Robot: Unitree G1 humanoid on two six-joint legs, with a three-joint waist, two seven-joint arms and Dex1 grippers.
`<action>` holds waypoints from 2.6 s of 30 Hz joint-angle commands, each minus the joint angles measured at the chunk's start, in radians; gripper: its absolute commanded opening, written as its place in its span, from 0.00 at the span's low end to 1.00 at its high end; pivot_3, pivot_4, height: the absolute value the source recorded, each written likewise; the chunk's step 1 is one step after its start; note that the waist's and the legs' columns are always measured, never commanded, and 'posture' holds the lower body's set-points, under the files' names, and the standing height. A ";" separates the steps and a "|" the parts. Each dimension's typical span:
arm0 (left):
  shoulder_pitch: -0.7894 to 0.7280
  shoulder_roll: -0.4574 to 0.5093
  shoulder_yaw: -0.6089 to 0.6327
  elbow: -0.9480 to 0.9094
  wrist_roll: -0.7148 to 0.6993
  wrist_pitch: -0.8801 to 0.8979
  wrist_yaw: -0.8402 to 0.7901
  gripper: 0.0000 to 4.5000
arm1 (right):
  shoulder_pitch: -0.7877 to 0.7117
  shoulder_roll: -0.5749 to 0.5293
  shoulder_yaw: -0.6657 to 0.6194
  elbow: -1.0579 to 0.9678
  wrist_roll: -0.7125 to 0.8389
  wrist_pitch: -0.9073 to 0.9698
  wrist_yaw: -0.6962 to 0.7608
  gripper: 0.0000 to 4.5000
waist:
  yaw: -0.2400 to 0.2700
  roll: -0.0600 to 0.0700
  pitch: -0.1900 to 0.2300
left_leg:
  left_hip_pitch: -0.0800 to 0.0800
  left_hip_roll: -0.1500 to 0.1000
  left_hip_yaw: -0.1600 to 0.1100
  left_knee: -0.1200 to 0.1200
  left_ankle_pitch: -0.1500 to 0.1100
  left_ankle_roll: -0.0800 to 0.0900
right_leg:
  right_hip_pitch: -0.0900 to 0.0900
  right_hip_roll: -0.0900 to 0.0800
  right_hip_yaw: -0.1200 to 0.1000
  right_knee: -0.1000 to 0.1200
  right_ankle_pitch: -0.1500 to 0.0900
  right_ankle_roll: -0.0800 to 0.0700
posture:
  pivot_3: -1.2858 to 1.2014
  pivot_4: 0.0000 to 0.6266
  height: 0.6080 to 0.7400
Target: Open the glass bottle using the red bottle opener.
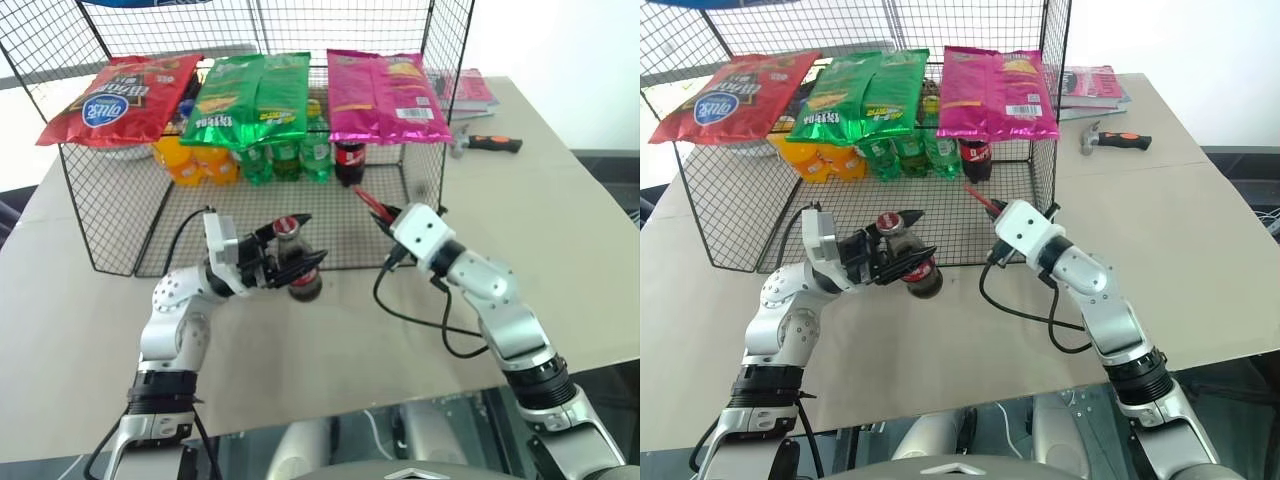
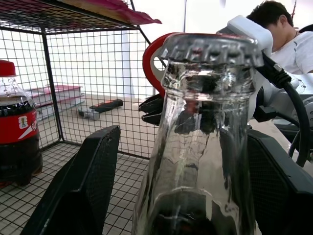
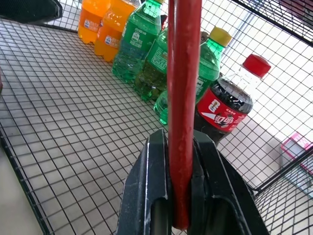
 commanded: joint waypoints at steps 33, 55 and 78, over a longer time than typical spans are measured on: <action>0.021 -0.041 0.038 -0.014 -0.037 -0.051 0.002 0.80 | -0.067 -0.026 -0.013 0.044 0.002 -0.094 0.045 0.00 | 0.000 0.000 0.000 | 0.000 0.000 0.001 0.002 0.000 0.000 | 0.000 0.000 0.000 0.001 0.001 -0.001 | 0.52 0.24 1.00; 0.038 -0.038 0.026 -0.017 -0.020 -0.046 -0.009 0.80 | -0.082 -0.013 0.005 0.075 -0.032 -0.138 0.040 0.00 | 0.000 0.000 0.000 | 0.000 0.000 0.001 0.003 0.000 0.000 | 0.000 0.000 0.000 0.001 0.001 -0.001 | 0.52 0.24 1.00; 0.039 -0.041 0.022 -0.009 -0.004 -0.061 0.000 0.46 | -0.163 0.004 0.121 0.147 -0.250 -0.314 -0.046 0.00 | 0.002 0.000 -0.001 | 0.002 0.000 0.001 0.007 0.000 0.000 | 0.004 0.001 -0.001 0.001 0.001 -0.001 | 0.52 0.24 1.00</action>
